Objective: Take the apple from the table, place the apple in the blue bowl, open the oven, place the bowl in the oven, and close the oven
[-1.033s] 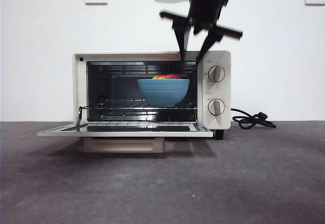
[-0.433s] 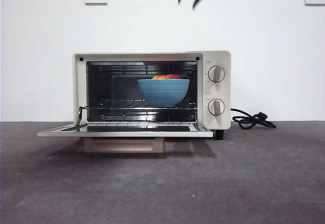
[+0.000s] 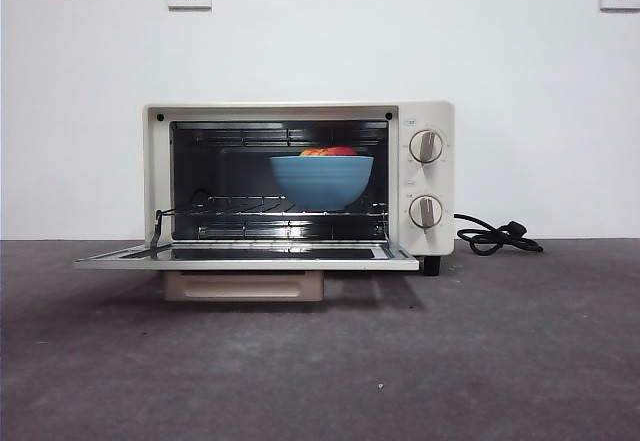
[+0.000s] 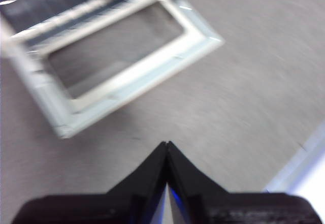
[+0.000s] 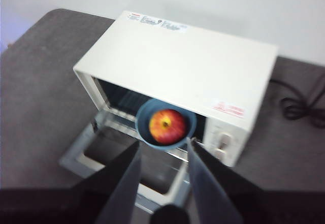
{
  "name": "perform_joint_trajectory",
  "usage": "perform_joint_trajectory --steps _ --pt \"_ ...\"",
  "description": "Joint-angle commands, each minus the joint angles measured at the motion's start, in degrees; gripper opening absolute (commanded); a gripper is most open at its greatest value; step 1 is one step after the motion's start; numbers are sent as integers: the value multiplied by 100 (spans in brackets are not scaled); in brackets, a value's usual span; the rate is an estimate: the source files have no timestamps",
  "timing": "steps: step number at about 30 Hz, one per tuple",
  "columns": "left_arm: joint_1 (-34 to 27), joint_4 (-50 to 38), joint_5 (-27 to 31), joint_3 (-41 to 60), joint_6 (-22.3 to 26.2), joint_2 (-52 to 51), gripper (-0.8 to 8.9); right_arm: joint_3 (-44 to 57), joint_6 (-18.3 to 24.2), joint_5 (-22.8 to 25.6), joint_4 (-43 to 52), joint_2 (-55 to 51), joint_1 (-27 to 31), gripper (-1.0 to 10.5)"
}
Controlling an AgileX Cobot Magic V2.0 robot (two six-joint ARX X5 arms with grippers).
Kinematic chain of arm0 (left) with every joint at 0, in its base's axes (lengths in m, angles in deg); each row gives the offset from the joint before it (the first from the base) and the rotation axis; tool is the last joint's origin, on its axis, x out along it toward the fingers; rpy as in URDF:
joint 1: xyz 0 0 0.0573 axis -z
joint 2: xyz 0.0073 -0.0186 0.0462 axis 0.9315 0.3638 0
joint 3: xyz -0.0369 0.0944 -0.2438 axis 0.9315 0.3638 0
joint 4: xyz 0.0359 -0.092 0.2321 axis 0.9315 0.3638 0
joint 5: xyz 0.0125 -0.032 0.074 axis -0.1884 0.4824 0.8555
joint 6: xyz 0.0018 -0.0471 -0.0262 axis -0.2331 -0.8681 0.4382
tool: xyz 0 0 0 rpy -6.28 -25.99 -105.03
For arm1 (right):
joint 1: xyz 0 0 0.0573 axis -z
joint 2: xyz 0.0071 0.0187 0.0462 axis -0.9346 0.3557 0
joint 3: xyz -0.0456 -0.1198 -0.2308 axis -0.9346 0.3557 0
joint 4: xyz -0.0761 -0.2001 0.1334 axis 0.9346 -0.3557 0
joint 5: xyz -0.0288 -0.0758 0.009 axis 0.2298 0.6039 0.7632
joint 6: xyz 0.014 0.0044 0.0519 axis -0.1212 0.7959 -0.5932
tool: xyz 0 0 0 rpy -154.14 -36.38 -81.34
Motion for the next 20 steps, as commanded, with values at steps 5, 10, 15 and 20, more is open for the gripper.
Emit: perform_joint_trajectory --steps 5,10,15,20 --pt "-957 -953 -1158 861 -302 48 -5 -17 798 28 -826 -750 -13 44" --pt "-1574 -1980 -1941 1856 -863 212 -5 -15 892 -133 -1126 -1187 -13 -12" --pt "-2083 -2343 -2133 2232 -988 817 -5 -15 907 -496 -1132 -1572 -13 -12" --pt "-2382 -2594 -2275 2229 -1147 1676 -5 -15 960 -1110 -1134 -1845 -13 -12"
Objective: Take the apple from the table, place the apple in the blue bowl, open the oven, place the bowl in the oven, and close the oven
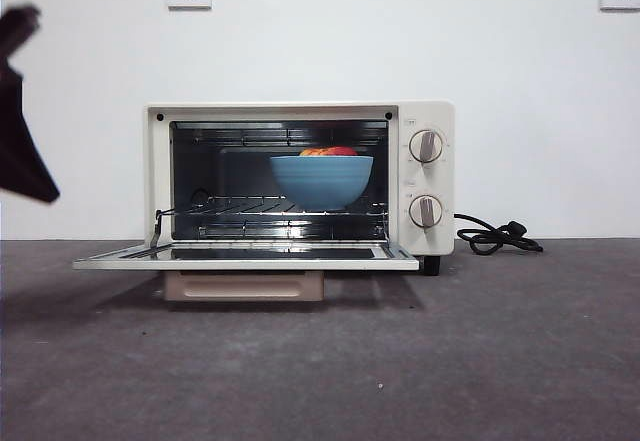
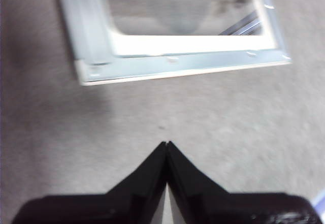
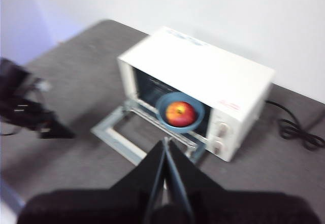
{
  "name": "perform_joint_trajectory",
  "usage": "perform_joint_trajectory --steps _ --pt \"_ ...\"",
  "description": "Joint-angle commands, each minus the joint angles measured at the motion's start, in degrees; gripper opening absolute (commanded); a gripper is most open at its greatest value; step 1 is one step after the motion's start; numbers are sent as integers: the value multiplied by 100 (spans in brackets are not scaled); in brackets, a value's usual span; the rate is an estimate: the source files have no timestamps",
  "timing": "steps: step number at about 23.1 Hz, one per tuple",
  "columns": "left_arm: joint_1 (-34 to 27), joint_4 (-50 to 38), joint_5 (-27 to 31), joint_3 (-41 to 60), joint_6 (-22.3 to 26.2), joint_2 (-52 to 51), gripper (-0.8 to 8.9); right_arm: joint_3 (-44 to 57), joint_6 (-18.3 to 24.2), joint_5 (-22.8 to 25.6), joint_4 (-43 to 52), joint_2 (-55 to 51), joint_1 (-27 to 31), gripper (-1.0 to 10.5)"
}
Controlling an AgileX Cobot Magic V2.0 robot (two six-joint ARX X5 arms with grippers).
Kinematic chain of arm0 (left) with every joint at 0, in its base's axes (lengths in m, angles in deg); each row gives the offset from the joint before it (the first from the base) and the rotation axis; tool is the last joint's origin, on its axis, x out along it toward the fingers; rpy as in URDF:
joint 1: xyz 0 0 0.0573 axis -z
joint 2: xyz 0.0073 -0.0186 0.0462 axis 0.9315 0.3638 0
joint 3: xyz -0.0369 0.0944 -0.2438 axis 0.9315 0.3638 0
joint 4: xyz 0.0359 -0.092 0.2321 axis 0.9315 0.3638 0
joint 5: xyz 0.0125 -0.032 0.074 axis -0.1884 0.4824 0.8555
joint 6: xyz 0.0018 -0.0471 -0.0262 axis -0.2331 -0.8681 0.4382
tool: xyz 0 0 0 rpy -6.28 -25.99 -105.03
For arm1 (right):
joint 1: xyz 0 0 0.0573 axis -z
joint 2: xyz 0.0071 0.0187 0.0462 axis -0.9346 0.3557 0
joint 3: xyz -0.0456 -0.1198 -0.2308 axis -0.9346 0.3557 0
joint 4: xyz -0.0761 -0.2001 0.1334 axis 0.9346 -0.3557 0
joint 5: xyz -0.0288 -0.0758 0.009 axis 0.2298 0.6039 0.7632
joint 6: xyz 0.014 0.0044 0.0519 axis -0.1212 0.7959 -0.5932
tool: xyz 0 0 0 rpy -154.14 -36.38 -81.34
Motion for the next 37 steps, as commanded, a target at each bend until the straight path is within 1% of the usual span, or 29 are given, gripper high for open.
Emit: perform_joint_trajectory --steps 1,6,8,12,14,16,22,24,29,31,37 --pt "-125 -153 -76 24 -175 490 -5 -11 68 -297 -131 -85 -13 -11" --pt "-192 -374 -79 24 -315 1239 -5 -11 63 -358 -131 -221 -13 -12" --pt "-208 -564 -101 24 -474 1471 -5 -11 57 -358 -131 -249 -13 -12" --pt "-219 -1182 -389 24 -1060 1746 -5 -9 42 -356 -133 -282 -13 -12" --pt "-225 -1449 -354 22 -1462 1845 -6 -9 42 -358 -133 -282 -11 -12" --pt "-229 -1598 -332 22 -1751 1954 -5 -9 42 -356 -133 -282 -11 -12" --pt "-234 -1628 -299 7 -1869 2262 -5 -7 42 -356 -133 -280 -11 -12" --pt "-234 -1703 -256 7 -1963 2277 -5 -7 42 -356 -133 -282 -11 -12" --pt "-293 -2048 -221 2 -2382 2277 -5 -7 68 -358 -133 -282 -11 -12" --pt "-293 -2122 -212 2 -2461 2277 -5 -7 153 -400 -133 -282 -11 -12" --pt "-302 -2245 -122 2 -2605 2277 -5 -7 157 -529 -133 -280 -11 -12"
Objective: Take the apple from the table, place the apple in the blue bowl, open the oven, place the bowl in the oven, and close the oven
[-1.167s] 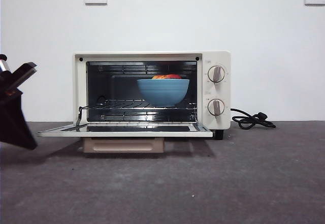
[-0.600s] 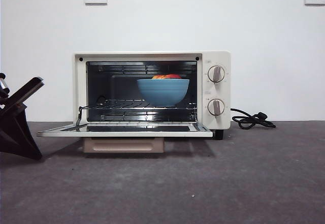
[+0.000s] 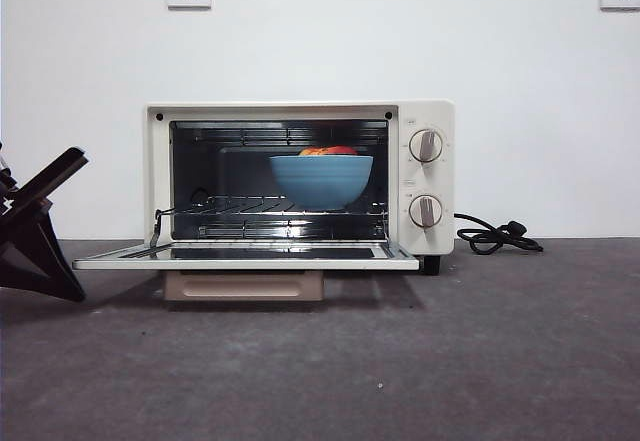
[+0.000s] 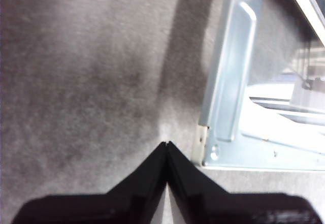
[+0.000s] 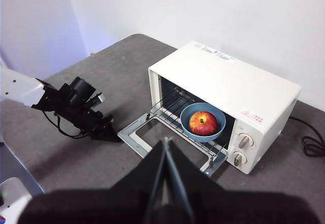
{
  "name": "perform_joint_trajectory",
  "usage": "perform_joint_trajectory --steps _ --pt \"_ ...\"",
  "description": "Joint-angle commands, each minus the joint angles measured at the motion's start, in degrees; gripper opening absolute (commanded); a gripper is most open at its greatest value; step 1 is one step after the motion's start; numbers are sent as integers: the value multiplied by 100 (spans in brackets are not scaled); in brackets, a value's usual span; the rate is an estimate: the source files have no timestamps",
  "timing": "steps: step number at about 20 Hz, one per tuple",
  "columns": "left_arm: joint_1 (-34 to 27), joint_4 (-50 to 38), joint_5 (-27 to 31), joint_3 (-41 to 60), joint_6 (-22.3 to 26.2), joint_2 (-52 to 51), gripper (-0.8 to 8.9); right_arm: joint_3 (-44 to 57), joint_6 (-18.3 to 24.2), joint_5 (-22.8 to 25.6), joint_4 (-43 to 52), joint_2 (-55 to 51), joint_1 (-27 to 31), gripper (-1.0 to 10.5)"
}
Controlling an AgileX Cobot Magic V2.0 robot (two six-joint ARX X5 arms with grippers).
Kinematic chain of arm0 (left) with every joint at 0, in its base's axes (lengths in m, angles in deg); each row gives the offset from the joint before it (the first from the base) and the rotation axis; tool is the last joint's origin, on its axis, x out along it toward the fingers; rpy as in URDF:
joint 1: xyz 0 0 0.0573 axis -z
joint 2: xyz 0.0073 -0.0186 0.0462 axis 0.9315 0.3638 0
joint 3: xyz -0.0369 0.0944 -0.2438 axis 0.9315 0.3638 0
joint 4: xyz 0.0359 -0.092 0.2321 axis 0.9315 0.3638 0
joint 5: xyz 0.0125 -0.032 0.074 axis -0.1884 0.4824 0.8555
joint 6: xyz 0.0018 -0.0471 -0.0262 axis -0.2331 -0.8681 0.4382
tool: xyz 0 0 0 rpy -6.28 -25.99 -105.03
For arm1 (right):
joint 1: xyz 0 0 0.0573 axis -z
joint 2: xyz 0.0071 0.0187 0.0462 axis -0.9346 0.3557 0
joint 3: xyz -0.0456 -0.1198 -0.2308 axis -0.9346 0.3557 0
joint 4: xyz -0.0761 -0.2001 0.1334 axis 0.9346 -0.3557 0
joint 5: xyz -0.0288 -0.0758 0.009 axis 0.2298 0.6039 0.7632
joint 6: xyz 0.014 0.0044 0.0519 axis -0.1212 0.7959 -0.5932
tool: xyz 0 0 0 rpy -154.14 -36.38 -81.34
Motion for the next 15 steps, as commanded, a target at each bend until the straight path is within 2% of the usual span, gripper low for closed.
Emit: perform_joint_trajectory --steps 1,6,12,15 --pt "-20 -153 -26 2 -188 26 -5 -4 42 -39 -133 -13 -11 -12" --pt "-17 -476 -339 0 -485 24 -5 39 44 -61 -136 -15 -11 -12" --pt "-17 -614 -542 -2 -616 24 -5 157 37 -70 -138 -13 -11 -12" --pt "-17 -693 -673 -2 -699 24 -5 212 28 -232 -140 -15 -11 -12"
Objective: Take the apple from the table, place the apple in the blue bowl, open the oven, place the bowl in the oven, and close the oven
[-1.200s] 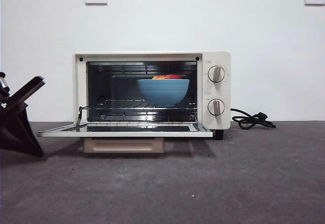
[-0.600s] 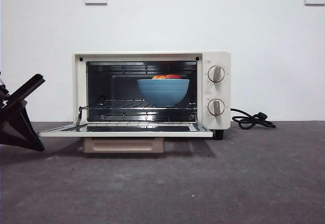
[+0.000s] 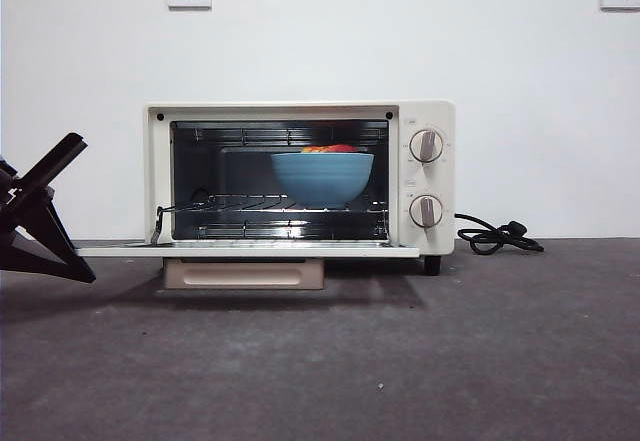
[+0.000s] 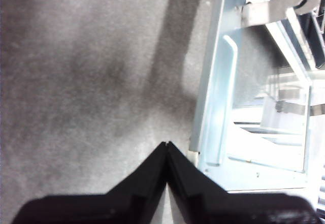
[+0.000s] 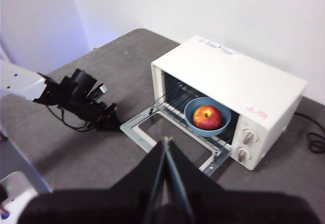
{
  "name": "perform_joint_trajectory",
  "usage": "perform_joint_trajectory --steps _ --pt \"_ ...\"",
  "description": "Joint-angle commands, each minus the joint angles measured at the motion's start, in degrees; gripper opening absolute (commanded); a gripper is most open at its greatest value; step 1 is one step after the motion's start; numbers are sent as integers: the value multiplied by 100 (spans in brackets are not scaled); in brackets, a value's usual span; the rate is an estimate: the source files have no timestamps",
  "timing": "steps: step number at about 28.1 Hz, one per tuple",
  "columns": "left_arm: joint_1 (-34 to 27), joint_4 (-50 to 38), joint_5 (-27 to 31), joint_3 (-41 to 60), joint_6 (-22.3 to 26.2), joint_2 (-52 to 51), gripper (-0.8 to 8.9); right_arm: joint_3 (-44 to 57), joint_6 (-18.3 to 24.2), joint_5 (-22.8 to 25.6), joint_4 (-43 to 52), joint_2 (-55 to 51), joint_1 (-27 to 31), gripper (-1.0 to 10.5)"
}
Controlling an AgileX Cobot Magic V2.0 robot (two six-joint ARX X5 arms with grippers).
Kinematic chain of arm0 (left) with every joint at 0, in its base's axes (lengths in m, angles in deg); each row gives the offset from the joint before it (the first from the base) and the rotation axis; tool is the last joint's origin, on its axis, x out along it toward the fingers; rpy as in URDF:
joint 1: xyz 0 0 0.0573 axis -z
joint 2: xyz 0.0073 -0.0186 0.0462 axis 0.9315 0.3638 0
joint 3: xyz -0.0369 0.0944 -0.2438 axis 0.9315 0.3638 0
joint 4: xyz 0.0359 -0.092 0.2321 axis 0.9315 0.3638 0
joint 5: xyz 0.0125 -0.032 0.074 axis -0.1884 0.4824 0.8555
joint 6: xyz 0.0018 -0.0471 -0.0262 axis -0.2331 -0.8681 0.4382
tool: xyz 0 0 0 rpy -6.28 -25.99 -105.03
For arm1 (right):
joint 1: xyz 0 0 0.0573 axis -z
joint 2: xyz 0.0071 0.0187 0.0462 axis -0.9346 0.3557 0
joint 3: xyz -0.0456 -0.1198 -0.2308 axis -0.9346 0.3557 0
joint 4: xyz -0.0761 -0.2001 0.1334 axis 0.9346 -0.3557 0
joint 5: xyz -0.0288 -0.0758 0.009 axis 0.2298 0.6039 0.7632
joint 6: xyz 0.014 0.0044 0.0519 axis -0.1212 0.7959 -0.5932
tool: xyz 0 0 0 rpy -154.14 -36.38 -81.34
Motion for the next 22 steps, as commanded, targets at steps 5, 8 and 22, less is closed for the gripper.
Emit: perform_joint_trajectory --steps 5,8,22 --pt "31 -704 -802 -13 -551 13 -5 330 15 -229 -142 -72 -11 -12" --pt "31 -990 -914 -15 -815 -26 -5 640 -11 -227 -142 -170 -11 -12" --pt "138 -1121 -1060 -575 -1056 -55 -5 946 -127 -236 -140 -494 -11 -12"
